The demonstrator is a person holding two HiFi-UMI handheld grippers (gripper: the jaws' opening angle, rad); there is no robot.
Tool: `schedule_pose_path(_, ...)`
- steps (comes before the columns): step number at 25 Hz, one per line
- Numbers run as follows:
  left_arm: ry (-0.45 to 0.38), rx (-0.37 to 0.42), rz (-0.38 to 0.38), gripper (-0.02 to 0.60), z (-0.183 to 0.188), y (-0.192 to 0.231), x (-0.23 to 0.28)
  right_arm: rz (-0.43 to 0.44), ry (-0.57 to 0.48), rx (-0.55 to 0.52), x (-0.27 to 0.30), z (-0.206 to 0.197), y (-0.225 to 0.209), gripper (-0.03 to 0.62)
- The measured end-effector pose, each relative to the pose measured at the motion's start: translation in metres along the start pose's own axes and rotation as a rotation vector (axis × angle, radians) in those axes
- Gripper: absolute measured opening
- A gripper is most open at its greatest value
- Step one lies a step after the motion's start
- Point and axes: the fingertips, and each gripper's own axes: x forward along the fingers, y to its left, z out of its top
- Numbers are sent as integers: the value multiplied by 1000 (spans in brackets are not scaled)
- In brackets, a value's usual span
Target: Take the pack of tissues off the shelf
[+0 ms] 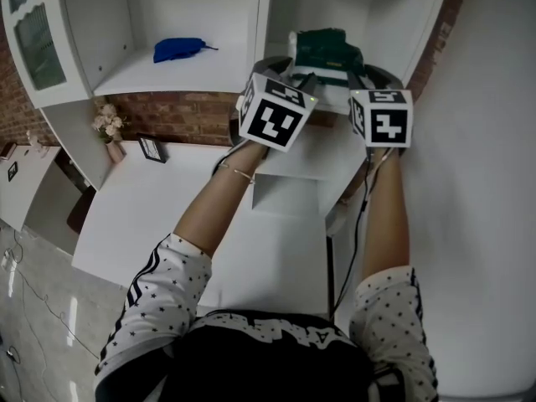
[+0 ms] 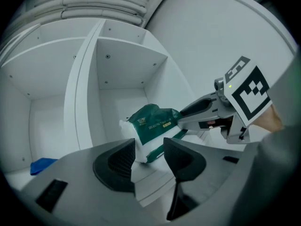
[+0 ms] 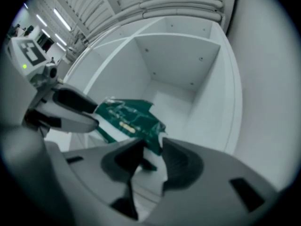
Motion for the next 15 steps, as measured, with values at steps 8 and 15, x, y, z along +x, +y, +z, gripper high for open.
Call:
schedule_pose_path(8, -3, 16, 36, 84, 1, 10, 1, -10, -15, 44, 0, 0, -1, 57)
schedule_pose_path(15, -21, 38, 59, 54, 1, 12, -9, 11, -62, 57, -13, 8, 7, 35)
